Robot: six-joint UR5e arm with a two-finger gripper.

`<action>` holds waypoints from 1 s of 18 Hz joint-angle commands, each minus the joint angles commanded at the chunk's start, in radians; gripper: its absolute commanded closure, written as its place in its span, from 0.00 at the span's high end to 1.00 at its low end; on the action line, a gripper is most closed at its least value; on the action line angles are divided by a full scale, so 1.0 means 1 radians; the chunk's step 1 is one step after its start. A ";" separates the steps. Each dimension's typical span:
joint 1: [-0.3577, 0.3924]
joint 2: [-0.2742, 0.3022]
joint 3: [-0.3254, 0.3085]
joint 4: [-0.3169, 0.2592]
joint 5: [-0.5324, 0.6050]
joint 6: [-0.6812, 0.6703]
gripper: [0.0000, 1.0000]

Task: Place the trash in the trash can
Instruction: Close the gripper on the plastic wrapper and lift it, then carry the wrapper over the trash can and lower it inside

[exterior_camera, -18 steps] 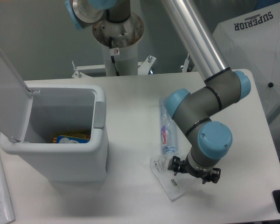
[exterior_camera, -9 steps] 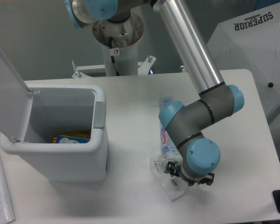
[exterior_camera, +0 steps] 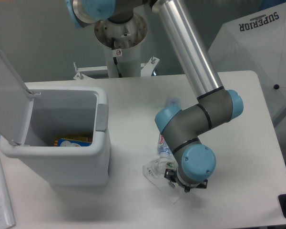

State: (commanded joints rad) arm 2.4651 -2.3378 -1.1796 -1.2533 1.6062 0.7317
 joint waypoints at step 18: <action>0.089 0.219 0.063 0.173 -0.420 -0.213 0.00</action>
State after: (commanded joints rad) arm 2.5540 -2.1186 -1.1167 -1.0799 1.1860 0.5186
